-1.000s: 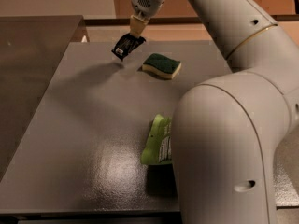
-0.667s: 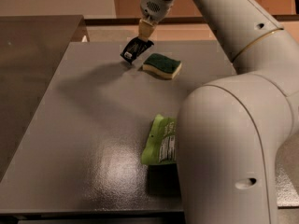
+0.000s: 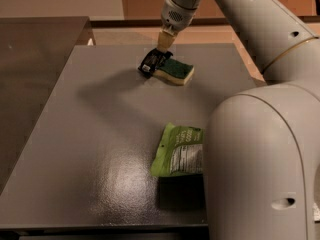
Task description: Move rxbar chocolate near sponge
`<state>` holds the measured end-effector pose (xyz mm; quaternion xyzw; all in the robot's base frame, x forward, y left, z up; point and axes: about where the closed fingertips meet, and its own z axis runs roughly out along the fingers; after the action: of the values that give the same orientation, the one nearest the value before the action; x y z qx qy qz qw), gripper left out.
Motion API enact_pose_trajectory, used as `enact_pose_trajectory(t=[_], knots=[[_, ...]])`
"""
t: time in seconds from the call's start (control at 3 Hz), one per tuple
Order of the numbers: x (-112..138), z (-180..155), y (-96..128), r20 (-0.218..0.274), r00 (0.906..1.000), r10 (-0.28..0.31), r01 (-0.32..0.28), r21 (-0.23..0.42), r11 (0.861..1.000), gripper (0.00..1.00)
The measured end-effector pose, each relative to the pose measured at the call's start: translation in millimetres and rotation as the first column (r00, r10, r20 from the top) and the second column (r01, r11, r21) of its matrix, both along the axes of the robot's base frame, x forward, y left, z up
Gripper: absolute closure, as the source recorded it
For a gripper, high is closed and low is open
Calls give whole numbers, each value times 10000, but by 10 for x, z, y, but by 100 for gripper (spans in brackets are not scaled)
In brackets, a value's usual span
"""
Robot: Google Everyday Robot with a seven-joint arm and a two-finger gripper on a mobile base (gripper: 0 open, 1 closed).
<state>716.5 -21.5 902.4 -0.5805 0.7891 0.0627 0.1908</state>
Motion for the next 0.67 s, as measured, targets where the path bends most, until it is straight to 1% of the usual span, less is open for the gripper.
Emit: enact_pose_trajectory(t=[0.33,0.67], knots=[[24,-31,22,19,10000,3,-3,25,10000,12],[43,-57,43,29,10000,11,-11,44,10000,0]])
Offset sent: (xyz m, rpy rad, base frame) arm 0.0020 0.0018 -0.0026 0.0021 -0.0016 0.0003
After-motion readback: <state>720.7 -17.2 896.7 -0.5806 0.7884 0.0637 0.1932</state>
